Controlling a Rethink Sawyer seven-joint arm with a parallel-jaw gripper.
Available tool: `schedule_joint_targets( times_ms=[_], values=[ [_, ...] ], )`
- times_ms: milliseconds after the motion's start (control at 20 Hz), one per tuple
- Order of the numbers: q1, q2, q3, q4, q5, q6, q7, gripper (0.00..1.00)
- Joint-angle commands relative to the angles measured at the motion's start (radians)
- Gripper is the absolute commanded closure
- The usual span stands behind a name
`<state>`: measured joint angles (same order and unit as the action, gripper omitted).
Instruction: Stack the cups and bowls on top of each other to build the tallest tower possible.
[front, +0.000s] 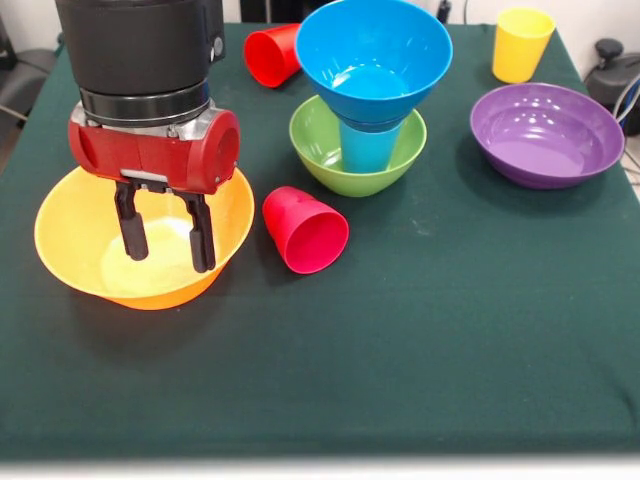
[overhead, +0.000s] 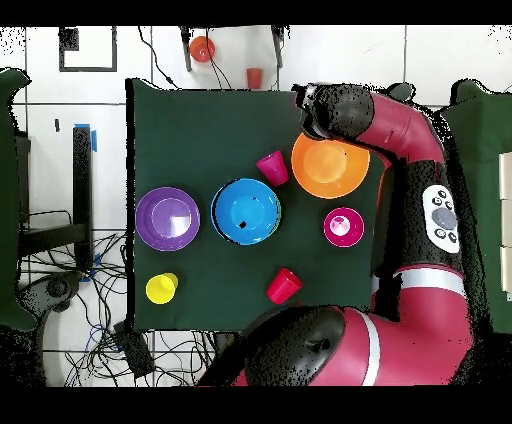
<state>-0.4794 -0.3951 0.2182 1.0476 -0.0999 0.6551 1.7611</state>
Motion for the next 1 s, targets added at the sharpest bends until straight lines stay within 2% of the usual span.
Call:
schedule_joint_targets(
  times_ms=[50, 100, 200, 500, 800, 1000],
  values=[
    [0.009, 0.053, 0.022, 0.058, 0.001, 0.015, 0.073, 0.00],
    [0.006, 0.037, 0.025, 0.099, -0.001, -0.013, 0.076, 0.00],
    [0.004, 0.037, 0.028, 0.118, -0.006, -0.031, 0.072, 0.00],
    [-0.003, 0.048, 0.019, 0.135, -0.023, -0.042, 0.054, 0.00],
    [0.000, 0.069, 0.007, 0.097, -0.022, 0.040, 0.031, 0.00],
    [0.011, 0.087, -0.009, 0.073, -0.039, 0.038, 0.024, 0.00]
  ],
)
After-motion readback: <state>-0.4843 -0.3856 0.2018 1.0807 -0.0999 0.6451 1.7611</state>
